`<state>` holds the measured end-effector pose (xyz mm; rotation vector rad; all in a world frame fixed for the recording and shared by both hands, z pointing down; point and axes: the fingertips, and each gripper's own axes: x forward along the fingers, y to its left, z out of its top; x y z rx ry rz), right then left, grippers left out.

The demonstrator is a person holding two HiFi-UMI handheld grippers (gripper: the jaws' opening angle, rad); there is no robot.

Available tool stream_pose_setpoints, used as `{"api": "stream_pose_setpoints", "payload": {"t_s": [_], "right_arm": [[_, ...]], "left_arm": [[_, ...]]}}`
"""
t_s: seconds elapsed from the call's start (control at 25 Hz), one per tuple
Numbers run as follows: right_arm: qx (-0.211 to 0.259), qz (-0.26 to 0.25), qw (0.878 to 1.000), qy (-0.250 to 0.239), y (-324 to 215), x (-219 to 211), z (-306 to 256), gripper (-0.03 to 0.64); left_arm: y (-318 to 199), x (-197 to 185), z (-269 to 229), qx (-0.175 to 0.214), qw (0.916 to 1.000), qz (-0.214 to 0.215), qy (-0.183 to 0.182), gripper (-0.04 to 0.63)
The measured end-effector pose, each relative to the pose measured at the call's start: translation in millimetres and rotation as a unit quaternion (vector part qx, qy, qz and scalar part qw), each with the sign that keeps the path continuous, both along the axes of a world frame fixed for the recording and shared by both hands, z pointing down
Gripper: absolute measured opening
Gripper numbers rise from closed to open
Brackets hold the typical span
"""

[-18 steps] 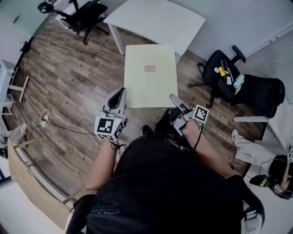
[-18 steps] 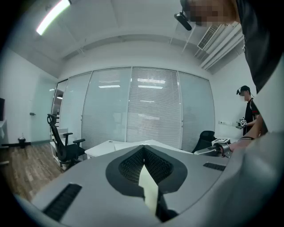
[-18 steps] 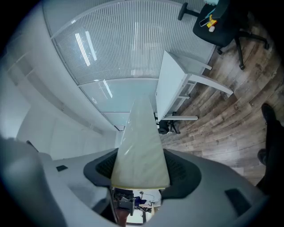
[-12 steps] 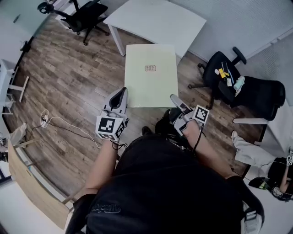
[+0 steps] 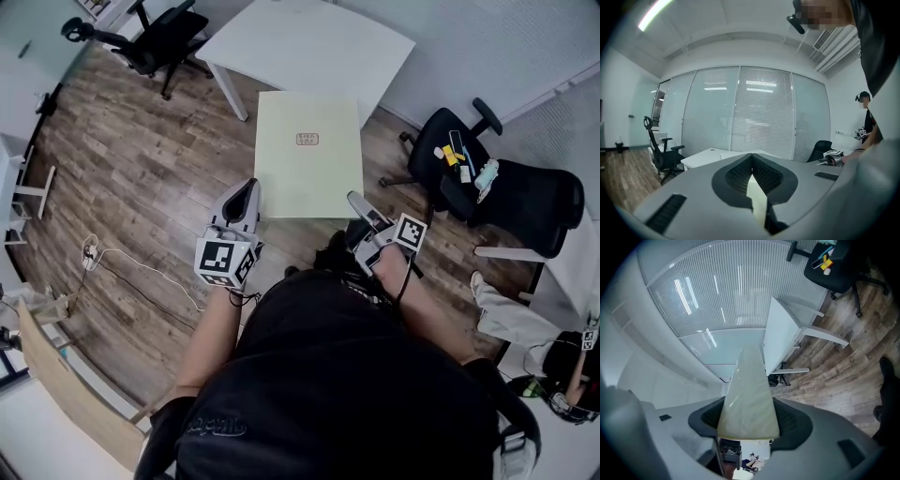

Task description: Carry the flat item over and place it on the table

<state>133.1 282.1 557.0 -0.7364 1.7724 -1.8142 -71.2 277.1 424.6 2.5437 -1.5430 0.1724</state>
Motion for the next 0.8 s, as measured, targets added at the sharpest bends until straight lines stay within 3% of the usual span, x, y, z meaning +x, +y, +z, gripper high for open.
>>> {"api": "stream_pose_setpoints", "payload": {"t_s": [0.44, 0.8], "right_arm": [[-0.007, -0.021, 1.0, 0.014, -78, 72, 8, 0.289], [0.005, -0.045, 0.999, 0.023, -105, 94, 17, 0.289]], "left_arm": [[-83, 72, 9, -0.013, 0.9999, -0.004, 0.005, 0.015], [-106, 93, 10, 0.001, 0.9998, -0.016, 0.006, 0.015]]}}
